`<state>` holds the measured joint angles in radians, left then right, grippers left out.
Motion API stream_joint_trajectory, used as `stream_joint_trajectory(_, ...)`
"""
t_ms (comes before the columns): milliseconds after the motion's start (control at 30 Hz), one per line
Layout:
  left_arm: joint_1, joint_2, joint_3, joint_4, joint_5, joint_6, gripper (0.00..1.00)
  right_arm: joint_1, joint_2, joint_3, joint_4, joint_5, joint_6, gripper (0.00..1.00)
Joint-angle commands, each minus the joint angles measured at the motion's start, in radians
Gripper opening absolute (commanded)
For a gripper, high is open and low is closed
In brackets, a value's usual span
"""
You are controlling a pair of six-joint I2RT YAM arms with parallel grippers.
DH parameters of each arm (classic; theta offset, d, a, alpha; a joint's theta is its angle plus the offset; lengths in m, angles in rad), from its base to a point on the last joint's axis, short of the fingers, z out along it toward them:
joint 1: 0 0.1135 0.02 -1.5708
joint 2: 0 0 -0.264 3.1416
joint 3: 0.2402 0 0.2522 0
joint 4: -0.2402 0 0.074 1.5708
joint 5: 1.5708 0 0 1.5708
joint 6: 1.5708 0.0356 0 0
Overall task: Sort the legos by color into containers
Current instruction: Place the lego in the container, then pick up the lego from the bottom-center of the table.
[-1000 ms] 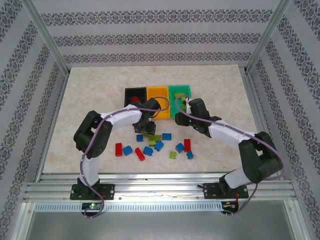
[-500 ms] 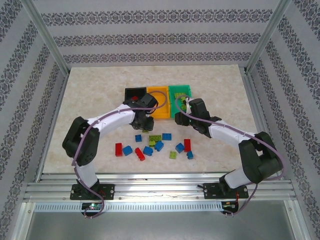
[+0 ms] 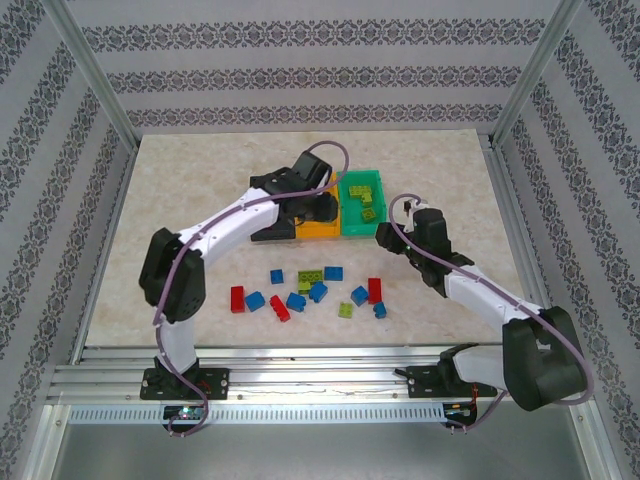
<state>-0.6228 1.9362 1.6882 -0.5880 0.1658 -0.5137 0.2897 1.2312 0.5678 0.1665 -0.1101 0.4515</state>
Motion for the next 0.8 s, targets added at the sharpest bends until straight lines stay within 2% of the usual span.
stream_joint_trajectory(0,-0.015,0.106,0.140,0.043,0.078,-0.028,0.29,-0.007,-0.016,-0.008,0.049,-0.026,0.026,0.52)
stream_joint_trajectory(167,-0.017,0.299,0.420,-0.067,0.091,-0.019,0.33,-0.011,-0.012,-0.017,0.078,-0.056,0.039,0.52)
stream_joint_trajectory(300,-0.017,0.412,0.617,-0.185,0.053,-0.003,0.45,-0.011,-0.027,-0.042,0.119,-0.062,0.052,0.52)
stream_joint_trajectory(367,-0.018,0.427,0.662,-0.212,0.057,-0.003,0.49,-0.011,-0.025,-0.040,0.118,-0.061,0.044,0.51)
stream_joint_trajectory(533,-0.024,0.346,0.567,-0.199,0.025,0.020,0.53,-0.009,-0.009,-0.034,0.127,-0.081,0.050,0.51)
stream_joint_trajectory(767,-0.025,0.065,0.125,0.017,-0.007,0.008,0.53,0.001,0.010,-0.039,0.151,-0.094,0.044,0.51)
